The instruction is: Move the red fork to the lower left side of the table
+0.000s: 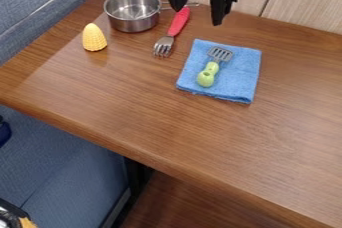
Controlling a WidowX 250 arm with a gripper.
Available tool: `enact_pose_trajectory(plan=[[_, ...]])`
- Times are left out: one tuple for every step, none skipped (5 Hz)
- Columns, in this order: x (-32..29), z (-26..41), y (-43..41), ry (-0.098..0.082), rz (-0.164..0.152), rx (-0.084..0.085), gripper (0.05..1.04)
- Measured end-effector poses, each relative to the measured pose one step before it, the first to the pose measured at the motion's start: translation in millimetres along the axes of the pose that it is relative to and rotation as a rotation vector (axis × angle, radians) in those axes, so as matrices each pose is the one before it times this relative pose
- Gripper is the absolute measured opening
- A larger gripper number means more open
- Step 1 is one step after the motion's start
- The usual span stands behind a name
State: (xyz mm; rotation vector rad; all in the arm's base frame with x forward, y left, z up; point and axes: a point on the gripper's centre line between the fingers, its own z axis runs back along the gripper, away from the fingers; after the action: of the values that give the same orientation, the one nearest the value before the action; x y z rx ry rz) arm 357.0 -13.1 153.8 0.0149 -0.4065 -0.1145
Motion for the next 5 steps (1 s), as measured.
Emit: enact_pose_trajectory(plan=[[-4.47,-11.11,-0.43,0.0352,0.0044,-0.0026,1.001],[8.30,-21.49,6.04,0.0392,0.0161,0.0108,1.001],[13.02,-10.72,9.09,0.0088,0.0167,0.0130,1.001],[14.51,-10.09,9.28,0.0011,0.0318,0.0123,1.001],[11.61,-11.40,12.45,0.0136,0.0341,0.0111,1.001]])
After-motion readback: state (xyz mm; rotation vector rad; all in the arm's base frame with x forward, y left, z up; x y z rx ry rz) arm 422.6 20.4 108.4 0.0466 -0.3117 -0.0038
